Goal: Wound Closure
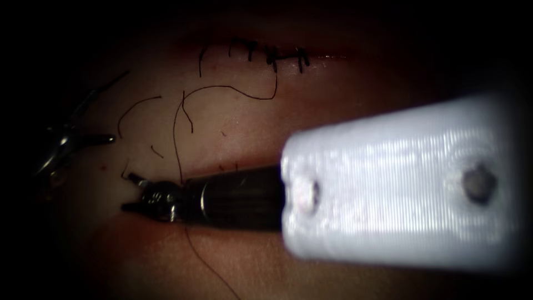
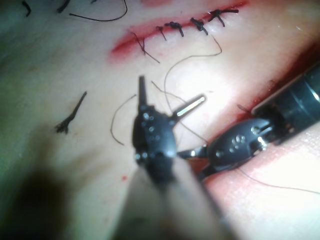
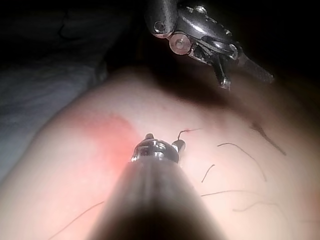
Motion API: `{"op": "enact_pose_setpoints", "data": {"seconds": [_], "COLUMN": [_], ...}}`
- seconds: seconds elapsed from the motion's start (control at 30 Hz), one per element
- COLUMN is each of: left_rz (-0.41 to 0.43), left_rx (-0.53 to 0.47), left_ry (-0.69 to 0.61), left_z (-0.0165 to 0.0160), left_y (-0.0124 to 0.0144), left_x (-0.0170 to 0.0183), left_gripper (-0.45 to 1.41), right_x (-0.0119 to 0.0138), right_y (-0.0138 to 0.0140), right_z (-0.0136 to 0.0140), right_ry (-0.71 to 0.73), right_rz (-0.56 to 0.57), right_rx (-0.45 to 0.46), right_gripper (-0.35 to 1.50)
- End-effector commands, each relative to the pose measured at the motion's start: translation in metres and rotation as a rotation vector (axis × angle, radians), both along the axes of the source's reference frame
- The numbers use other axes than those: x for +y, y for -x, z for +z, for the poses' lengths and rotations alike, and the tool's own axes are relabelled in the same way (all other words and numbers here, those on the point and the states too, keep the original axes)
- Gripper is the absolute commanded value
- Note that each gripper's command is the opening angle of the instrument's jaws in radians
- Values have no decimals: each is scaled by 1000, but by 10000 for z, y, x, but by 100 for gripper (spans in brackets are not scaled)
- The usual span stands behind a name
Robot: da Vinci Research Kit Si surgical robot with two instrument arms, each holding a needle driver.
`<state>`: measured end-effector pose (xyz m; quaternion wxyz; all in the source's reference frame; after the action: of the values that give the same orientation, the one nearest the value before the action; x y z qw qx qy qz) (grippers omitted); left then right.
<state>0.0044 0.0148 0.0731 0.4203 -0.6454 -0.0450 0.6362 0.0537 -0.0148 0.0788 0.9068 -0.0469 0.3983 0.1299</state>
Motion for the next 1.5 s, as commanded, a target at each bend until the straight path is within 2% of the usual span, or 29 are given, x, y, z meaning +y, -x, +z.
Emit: {"op": "enact_pose_setpoints", "data": {"seconds": [0.03, 0.17, 0.3, 0.37, 0.47, 0.53, 0.57, 0.6, 0.67, 0.7, 0.73, 0.8, 0.9, 1.07, 1.17, 1.2, 1.5], "left_rz": [3, 8, 18, 38, 89, 121, 140, 155, 195, 212, 213, 211, 207, 211, 212, 210, 229], "left_rx": [-4, -3, 1, 19, 59, 90, 107, 120, 164, 197, 212, 252, 262, 311, 320, 321, 323], "left_ry": [-1, 7, 11, 14, 8, 2, -1, -3, 16, 18, 15, 5, 1, -22, -25, -24, -32], "left_z": [7, 7, 8, 13, 22, 28, 33, 36, 43, 47, 49, 54, 57, 62, 67, 70, 72], "left_y": [5, 0, -3, -2, 0, 0, -1, -2, -3, -3, -3, -2, -2, -2, 2, 4, 23], "left_x": [-3, -7, -19, -36, -62, -77, -86, -93, -107, -114, -116, -119, -113, -102, -98, -97, -98], "left_gripper": [109, 109, 109, 109, 104, 99, 86, 64, 12, -5, -11, -11, 5, 5, 32, 36, 42], "right_x": [-2, 2, 0, 0, -1, 1, 2, 3, 4, 4, 4, 4, 4, 2, 1, 1, 2], "right_y": [-1, 6, 14, 21, 27, 30, 30, 31, 31, 30, 30, 28, 28, 27, 27, 27, 26], "right_z": [0, -15, -23, -25, -26, -28, -29, -30, -31, -31, -32, -32, -32, -33, -33, -33, -33], "right_ry": [-7, -18, -87, -81, -160, -161, -158, -158, -160, -160, -160, -165, -156, -143, -138, -138, -138], "right_rz": [6, 3, 31, 40, 59, 63, 68, 70, 71, 71, 72, 76, 69, 65, 61, 62, 62], "right_rx": [5, 12, 52, 41, 92, 87, 81, 79, 79, 79, 79, 80, 77, 69, 68, 68, 67], "right_gripper": [148, 148, 148, 148, 148, 148, 148, 148, 148, 148, 147, 147, 147, 147, 147, 147, 145]}}
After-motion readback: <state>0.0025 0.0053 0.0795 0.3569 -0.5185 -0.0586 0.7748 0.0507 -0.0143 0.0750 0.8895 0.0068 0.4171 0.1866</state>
